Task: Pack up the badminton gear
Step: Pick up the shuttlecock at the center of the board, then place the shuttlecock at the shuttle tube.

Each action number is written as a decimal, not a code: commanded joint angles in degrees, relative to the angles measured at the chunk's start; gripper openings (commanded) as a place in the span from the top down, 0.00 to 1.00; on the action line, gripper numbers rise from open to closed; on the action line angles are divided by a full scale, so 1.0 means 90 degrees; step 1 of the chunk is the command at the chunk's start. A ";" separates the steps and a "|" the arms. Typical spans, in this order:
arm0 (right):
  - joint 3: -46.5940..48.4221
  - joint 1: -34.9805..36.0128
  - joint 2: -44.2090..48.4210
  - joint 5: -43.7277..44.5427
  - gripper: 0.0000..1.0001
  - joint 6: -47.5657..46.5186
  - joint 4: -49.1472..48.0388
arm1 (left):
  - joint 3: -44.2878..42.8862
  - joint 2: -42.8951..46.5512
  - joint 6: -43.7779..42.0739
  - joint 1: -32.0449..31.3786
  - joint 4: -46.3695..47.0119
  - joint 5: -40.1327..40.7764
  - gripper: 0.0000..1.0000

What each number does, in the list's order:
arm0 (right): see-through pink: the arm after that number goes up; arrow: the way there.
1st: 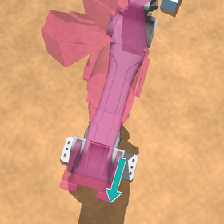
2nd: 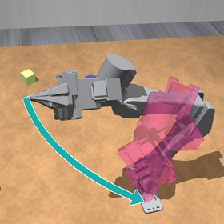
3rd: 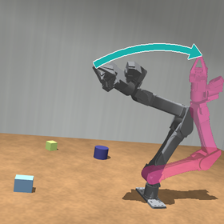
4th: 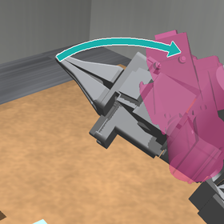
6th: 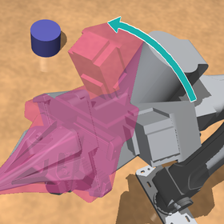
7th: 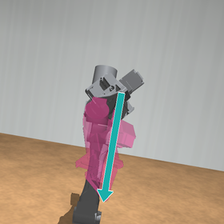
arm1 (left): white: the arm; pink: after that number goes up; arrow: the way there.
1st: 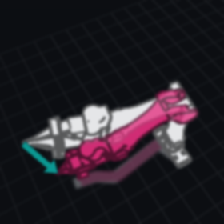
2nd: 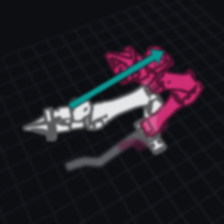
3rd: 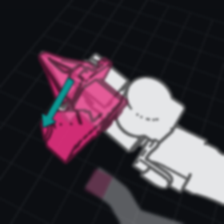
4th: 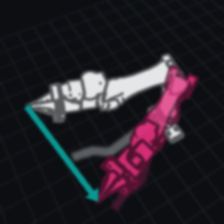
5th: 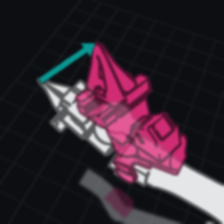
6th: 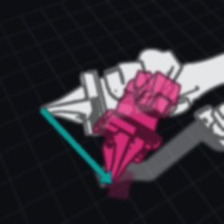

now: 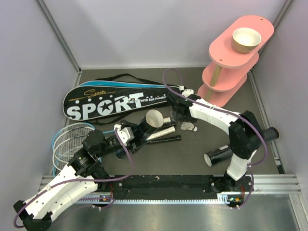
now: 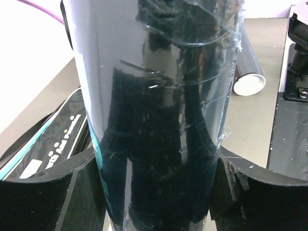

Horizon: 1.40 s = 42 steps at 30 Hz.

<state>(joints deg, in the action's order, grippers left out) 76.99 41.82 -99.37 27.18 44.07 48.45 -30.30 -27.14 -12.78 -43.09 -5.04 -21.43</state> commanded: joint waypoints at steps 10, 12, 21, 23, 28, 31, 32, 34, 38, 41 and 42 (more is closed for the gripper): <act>-0.0263 -0.0165 -0.0472 0.0534 0.63 0.0142 -0.0090 | -0.0187 -0.0080 -0.0270 -0.0007 0.0238 -0.0760 0.68; -0.0380 -0.0184 -0.0365 0.0603 0.71 0.0103 -0.0178 | -0.0431 -0.0352 -0.0338 0.0003 0.0111 -0.1075 0.69; -0.1152 -0.0526 0.2244 0.0057 1.00 -0.0814 -0.0743 | -0.0676 -0.0998 -0.0602 -0.0007 -0.0202 -0.0969 0.74; -0.1133 -0.0594 0.2981 -0.0274 1.00 -0.1426 -0.0832 | -0.0540 -0.1018 -0.0651 0.0003 -0.0086 -0.0959 0.74; -0.0354 -0.0965 0.4839 -0.2694 1.00 -0.2260 -0.0949 | -0.0324 -0.1116 -0.0651 0.0003 0.0218 -0.0861 0.77; 0.0280 -0.1014 0.5035 -0.3974 1.00 -0.2261 -0.0911 | -0.0295 -0.1165 -0.0583 -0.0007 0.0286 -0.0832 0.78; 0.0409 -0.1024 0.5045 -0.4228 1.00 -0.2144 -0.0920 | -0.0295 -0.1165 -0.0573 -0.0007 0.0286 -0.0841 0.78; 0.0693 -0.1024 0.4948 -0.5009 1.00 -0.2017 -0.0959 | -0.0305 -0.1155 -0.0553 -0.0007 0.0286 -0.0822 0.78; 0.0850 -0.1024 0.4723 -0.6445 1.00 -0.1695 -0.1221 | -0.0314 -0.1058 -0.0495 -0.0007 0.0325 -0.0822 0.79; 0.0684 -0.1014 0.4675 -0.7178 1.00 -0.1441 -0.1553 | -0.0315 -0.0999 -0.0456 -0.0007 0.0316 -0.0880 0.80; 0.0568 -0.1014 0.4636 -0.7596 1.00 -0.1353 -0.1651 | -0.0314 -0.0989 -0.0427 0.0003 0.0316 -0.0890 0.80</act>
<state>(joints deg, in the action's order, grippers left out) 83.90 32.84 -55.83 -25.43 28.49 37.89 -32.53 -37.74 -17.12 -43.11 -7.18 -28.67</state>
